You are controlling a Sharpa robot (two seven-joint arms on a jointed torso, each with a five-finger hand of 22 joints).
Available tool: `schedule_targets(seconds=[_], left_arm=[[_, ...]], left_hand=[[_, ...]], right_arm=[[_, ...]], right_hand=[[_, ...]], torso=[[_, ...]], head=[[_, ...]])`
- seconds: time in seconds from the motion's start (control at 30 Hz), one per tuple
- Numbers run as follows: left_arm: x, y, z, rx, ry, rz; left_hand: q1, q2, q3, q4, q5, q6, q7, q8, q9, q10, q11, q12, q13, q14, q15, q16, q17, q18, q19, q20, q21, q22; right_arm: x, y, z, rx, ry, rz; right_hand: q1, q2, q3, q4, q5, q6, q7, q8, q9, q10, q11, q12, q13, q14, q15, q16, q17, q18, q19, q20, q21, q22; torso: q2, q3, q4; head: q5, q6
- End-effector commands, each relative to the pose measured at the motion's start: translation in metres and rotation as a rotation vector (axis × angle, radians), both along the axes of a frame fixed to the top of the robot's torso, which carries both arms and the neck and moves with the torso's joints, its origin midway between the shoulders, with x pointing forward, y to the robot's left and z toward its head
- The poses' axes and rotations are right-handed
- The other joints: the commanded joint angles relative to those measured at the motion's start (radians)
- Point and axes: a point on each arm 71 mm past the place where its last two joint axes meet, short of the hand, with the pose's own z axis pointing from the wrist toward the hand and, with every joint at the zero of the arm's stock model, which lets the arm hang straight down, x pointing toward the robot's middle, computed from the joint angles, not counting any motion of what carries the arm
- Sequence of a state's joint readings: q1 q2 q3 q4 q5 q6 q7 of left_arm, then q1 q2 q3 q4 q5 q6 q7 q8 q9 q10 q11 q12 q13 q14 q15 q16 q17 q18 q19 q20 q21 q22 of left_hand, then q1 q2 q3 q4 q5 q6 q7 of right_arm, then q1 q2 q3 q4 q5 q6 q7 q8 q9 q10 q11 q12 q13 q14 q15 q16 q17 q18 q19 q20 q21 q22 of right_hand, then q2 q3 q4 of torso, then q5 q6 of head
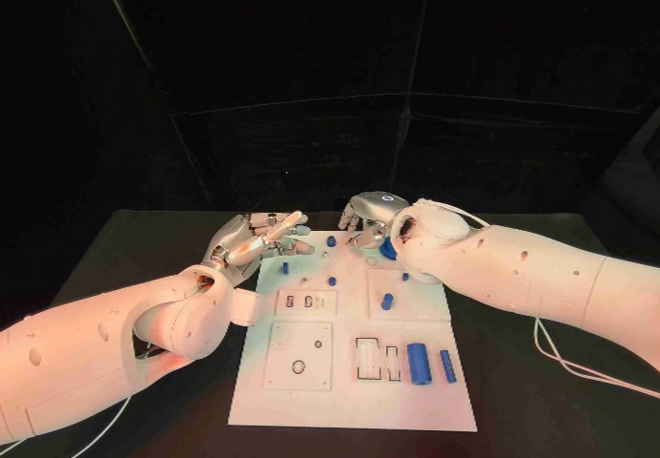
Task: Assemble the parts on the task board
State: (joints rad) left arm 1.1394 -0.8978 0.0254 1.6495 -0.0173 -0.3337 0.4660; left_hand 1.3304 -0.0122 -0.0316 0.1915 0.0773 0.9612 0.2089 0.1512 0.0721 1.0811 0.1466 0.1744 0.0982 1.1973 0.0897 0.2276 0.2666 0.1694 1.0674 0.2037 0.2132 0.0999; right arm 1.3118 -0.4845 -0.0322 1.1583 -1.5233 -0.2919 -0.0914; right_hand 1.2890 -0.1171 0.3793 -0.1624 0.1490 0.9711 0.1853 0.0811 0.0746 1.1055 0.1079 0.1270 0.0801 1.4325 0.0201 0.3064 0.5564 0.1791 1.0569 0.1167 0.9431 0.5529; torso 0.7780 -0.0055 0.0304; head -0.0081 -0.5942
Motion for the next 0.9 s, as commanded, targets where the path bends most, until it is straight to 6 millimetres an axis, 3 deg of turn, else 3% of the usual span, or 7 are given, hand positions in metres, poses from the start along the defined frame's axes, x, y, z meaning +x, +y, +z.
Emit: schedule_targets(seconds=[0.03,0.23,0.4,0.5,0.63,0.8,0.9], left_arm=[[0.001,0.002,0.003,-0.002,-0.013,-0.007],[0.004,0.006,0.002,0.002,-0.014,0.000],[0.007,0.007,0.000,0.005,-0.010,0.002],[0.009,0.006,-0.001,0.005,-0.008,0.000],[0.010,0.004,-0.002,0.005,-0.005,-0.004],[0.011,0.002,-0.006,0.009,0.002,-0.009],[0.011,0.002,-0.007,0.010,0.005,-0.010]], left_hand=[[0.002,0.004,-0.001,-0.004,-0.004,0.003,0.001,0.002,0.000,0.001,0.001,-0.003,0.002,0.007,0.001,0.004,0.002,0.014,0.006,-0.001,-0.003,-0.001],[0.003,0.004,-0.001,-0.004,-0.004,0.003,0.001,0.002,0.000,0.001,0.001,-0.003,0.002,0.007,0.001,0.004,0.002,0.014,0.006,-0.001,-0.003,-0.001],[0.003,0.004,-0.001,-0.004,-0.004,0.003,0.001,0.002,0.000,0.001,0.001,-0.003,0.002,0.007,0.001,0.004,0.002,0.014,0.006,-0.001,-0.003,-0.001],[0.003,0.004,-0.002,-0.004,-0.004,0.003,0.001,0.002,0.000,0.001,0.001,-0.003,0.002,0.007,0.001,0.004,0.002,0.014,0.006,-0.001,-0.003,-0.001],[0.003,0.004,-0.002,-0.004,-0.004,0.003,0.001,0.002,0.000,0.001,0.001,-0.004,0.002,0.007,0.001,0.004,0.003,0.013,0.006,-0.001,-0.003,-0.001],[0.004,0.004,-0.002,-0.005,-0.004,0.003,0.001,0.002,0.000,0.001,0.001,-0.004,0.002,0.006,0.001,0.003,0.003,0.013,0.006,-0.001,-0.004,-0.001],[0.004,0.004,-0.002,-0.005,-0.004,0.003,0.001,0.002,0.000,0.001,0.001,-0.004,0.002,0.006,0.001,0.003,0.003,0.013,0.006,-0.001,-0.004,-0.001]], right_arm=[[-0.007,-0.011,0.013,0.207,0.043,0.022],[-0.021,-0.045,0.024,0.345,0.090,-0.001],[-0.025,-0.070,0.025,0.353,0.112,-0.073],[-0.026,-0.081,0.023,0.305,0.124,-0.119],[-0.027,-0.087,0.021,0.235,0.126,-0.147],[-0.027,-0.088,0.019,0.129,0.111,-0.158],[-0.025,-0.087,0.017,0.089,0.111,-0.156]], right_hand=[[0.021,-0.001,0.000,-0.011,0.007,0.008,0.003,0.002,-0.001,0.003,0.009,0.012,-0.003,-0.078,0.010,0.004,0.011,0.001,-0.064,0.010,-0.046,-0.028],[0.057,-0.003,-0.022,-0.024,0.042,0.028,-0.014,0.012,0.001,0.104,-0.015,0.096,0.029,-0.040,-0.012,0.180,0.110,0.008,-0.040,0.004,0.011,0.009],[0.040,-0.028,-0.049,-0.017,0.113,0.044,-0.046,0.030,0.003,0.224,-0.061,0.277,0.161,0.075,-0.053,0.586,0.413,-0.080,0.268,-0.039,0.360,0.509],[0.053,-0.040,-0.122,0.001,0.150,0.004,-0.055,0.052,0.004,0.272,-0.066,1.205,1.136,0.077,-0.048,0.709,0.499,-0.112,0.341,-0.041,0.466,0.665],[0.018,-0.020,-0.137,0.045,0.149,-0.020,-0.038,0.082,0.008,0.331,-0.048,1.357,1.329,0.080,-0.042,0.757,0.526,-0.126,0.390,-0.035,0.518,0.770],[0.039,-0.004,-0.120,0.048,0.151,-0.058,-0.036,0.103,0.009,0.159,-0.045,1.269,1.176,0.078,-0.043,0.770,0.525,-0.148,0.448,-0.035,0.568,0.873],[0.045,0.009,-0.087,0.055,0.151,-0.077,-0.037,0.115,0.009,-0.183,-0.047,0.995,0.827,0.076,-0.043,0.776,0.523,-0.130,0.417,-0.037,0.534,0.791]], torso=[[-0.005,0.0026,-0.0108],[-0.014,0.0065,-0.0204],[-0.021,0.0076,-0.0254],[-0.023,0.0086,-0.0295],[-0.024,0.0115,-0.0331],[-0.024,0.0112,-0.0305],[-0.024,0.0105,-0.0293]], head=[[0.004,0.003],[0.011,0.008],[0.005,0.006],[0.005,0.004],[0.004,0.002],[-0.001,-0.001],[-0.003,-0.005]])
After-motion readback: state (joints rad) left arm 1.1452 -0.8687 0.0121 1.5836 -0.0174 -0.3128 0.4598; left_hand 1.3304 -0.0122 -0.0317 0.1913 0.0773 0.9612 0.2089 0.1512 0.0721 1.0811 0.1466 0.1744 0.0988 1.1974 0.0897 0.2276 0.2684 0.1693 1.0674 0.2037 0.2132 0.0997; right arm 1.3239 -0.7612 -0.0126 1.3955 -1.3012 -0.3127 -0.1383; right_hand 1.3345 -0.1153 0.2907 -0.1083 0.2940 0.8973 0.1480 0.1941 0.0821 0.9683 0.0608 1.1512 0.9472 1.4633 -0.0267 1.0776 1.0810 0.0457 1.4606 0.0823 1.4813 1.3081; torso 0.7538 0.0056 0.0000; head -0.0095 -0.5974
